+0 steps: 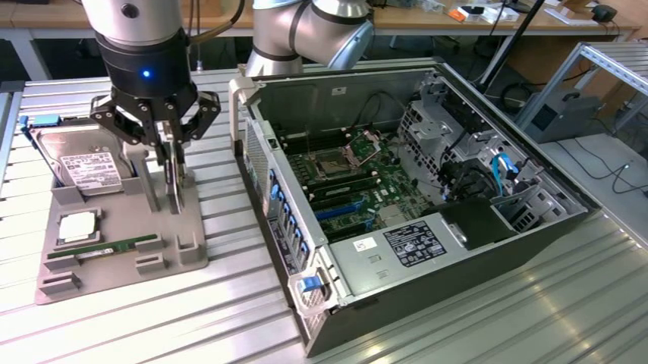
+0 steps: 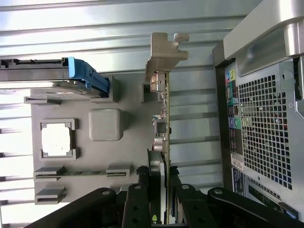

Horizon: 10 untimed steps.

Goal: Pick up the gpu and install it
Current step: 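Pick up the gpu and move the gpu toward the slot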

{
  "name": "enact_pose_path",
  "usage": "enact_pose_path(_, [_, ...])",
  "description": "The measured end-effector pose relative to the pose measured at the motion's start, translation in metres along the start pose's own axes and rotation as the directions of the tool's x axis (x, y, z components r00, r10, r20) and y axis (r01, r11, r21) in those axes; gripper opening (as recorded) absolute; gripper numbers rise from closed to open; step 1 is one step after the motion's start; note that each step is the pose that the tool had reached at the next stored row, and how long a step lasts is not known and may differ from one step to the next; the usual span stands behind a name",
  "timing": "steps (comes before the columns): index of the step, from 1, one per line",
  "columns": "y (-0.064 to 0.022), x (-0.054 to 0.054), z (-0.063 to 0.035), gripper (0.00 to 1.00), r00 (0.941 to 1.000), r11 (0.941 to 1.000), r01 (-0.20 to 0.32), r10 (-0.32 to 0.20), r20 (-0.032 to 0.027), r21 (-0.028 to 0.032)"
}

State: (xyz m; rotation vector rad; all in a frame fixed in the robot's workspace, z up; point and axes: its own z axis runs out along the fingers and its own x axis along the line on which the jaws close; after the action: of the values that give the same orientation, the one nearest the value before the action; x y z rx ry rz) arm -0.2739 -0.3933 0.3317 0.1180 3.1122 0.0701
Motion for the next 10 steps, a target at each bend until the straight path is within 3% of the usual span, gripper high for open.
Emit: enact_pose_path(10, [0.0002,-0.0001,-0.0034,0.27,1.0,1.0,0.0,0.0,0.0,-0.0002])
